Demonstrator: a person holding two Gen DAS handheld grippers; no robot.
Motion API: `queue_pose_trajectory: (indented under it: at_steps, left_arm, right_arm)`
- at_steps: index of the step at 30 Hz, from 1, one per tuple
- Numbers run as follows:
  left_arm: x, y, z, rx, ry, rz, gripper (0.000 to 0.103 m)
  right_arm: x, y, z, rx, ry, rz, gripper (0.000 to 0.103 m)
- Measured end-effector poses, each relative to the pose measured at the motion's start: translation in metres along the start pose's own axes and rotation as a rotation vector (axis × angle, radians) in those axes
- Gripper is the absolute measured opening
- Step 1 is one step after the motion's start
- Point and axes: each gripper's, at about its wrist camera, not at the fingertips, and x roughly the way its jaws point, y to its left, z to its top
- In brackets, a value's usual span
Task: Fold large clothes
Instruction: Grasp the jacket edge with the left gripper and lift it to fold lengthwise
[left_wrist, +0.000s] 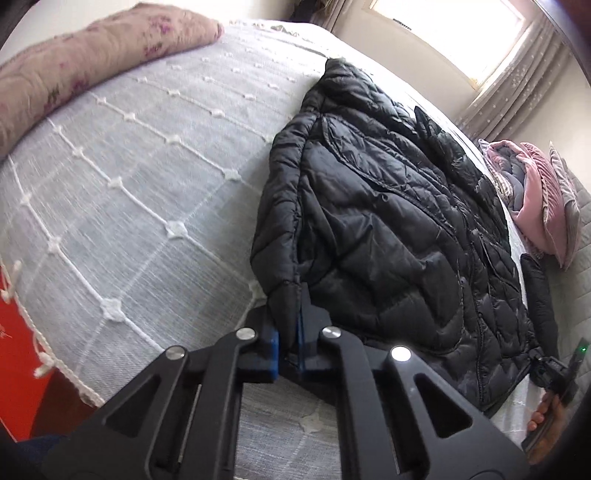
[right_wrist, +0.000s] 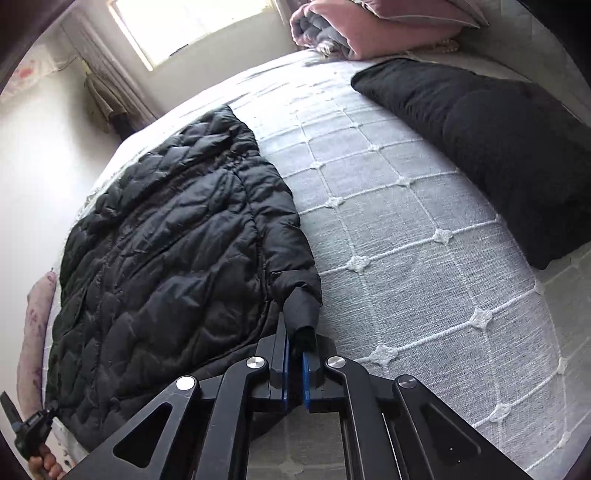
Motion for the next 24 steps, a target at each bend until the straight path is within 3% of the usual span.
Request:
queue_pose_trajectory:
  at_steps: [4,7,11,13,15,19,24]
  left_arm:
    - [-0.009,0.002,0.001,-0.013,-0.041,0.017,0.008]
    - [-0.013,0.000,0.002,-0.017,-0.067,0.057,0.007]
    - [-0.031,0.007,-0.002,-0.054,-0.085,0.026,0.007]
    - [-0.047,0.013,-0.011,-0.074,-0.090,-0.012,0.007]
    - [-0.073,0.022,-0.024,-0.107,-0.078,-0.099,0.007]
    - [-0.146,0.040,-0.044,-0.123,-0.161,-0.228,0.007]
    - [-0.227,0.053,-0.040,-0.122,-0.275,-0.387,0.007]
  right_arm:
    - [-0.013,-0.004,-0.007,-0.007,-0.015,0.070,0.003]
    - [-0.034,-0.007,-0.021,-0.015,-0.047,0.173,0.002]
    - [-0.057,-0.024,-0.051,0.015,-0.094,0.247,0.002]
    - [-0.071,-0.032,-0.068,0.050,-0.112,0.307,0.002]
    - [-0.086,-0.039,-0.087,0.086,-0.126,0.413,0.002]
    - [-0.134,-0.060,-0.125,0.166,-0.209,0.619,0.002]
    - [-0.202,-0.064,-0.128,0.127,-0.354,0.692,0.002]
